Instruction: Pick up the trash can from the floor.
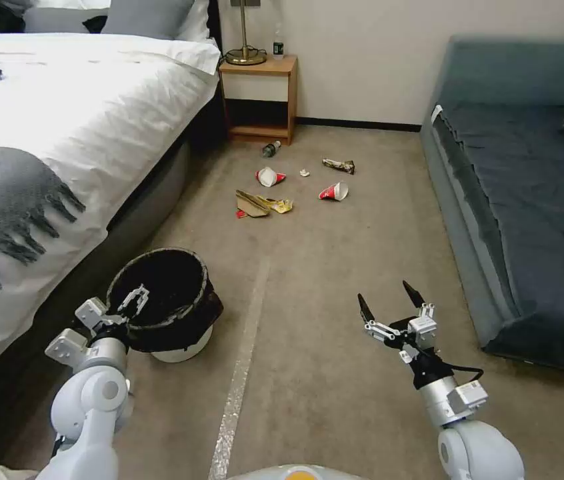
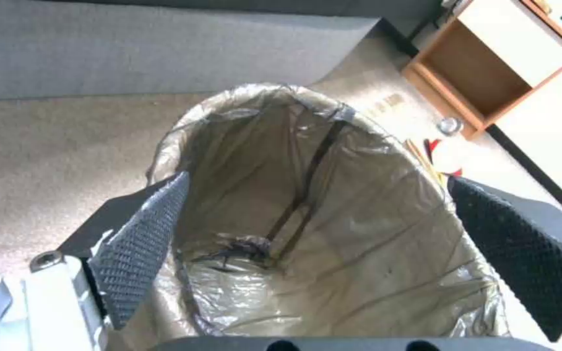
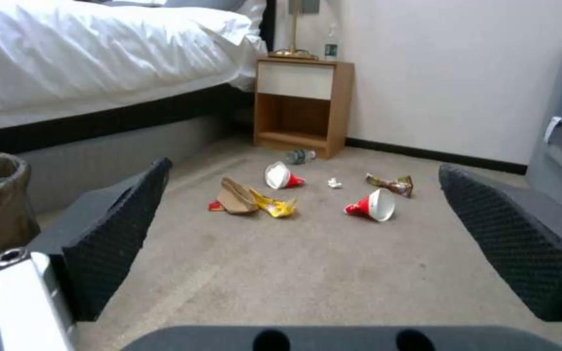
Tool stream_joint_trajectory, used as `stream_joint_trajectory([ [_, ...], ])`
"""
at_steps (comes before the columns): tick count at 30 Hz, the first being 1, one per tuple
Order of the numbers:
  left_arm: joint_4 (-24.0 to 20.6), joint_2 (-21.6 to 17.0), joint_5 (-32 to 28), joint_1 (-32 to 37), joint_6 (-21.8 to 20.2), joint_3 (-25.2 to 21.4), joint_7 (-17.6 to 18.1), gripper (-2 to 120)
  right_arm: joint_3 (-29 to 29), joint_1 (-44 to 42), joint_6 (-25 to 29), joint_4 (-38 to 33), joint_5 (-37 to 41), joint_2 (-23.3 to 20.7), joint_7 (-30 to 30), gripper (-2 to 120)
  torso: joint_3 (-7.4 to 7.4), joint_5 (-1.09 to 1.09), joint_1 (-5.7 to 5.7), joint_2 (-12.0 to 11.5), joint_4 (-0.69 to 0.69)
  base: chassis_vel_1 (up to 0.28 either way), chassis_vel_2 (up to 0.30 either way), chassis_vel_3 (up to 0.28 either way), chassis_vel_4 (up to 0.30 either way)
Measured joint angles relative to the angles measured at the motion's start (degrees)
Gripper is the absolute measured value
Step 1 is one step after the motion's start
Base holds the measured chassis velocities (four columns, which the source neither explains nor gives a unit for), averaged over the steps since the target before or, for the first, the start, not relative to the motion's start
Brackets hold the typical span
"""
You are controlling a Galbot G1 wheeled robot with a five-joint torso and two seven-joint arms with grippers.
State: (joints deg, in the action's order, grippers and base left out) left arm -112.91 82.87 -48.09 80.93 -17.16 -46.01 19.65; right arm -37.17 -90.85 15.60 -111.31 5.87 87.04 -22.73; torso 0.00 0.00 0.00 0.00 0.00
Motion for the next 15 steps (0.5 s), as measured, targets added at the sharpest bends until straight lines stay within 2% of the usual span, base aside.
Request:
stream_joint_trajectory([
  [8, -0.7, 0.6, 1.2, 2.0, -1.9, -0.2, 2.3, 99, 0.1, -0.5, 0.8, 0.3, -0.2, 0.6, -0.2, 100, 0.00, 0.00, 0.00, 0.0, 0.01, 0.000, 0.000, 0.000, 0.000],
  [15, 2.9, 1.7, 1.6, 0.9, -1.3, -0.3, 3.1, 97, -0.1, -0.8, 1.5, 0.8, 0.1, 0.5, -0.6, 100, 0.00, 0.01, 0.00, 0.0, 0.00, 0.000, 0.000, 0.000, 0.000],
])
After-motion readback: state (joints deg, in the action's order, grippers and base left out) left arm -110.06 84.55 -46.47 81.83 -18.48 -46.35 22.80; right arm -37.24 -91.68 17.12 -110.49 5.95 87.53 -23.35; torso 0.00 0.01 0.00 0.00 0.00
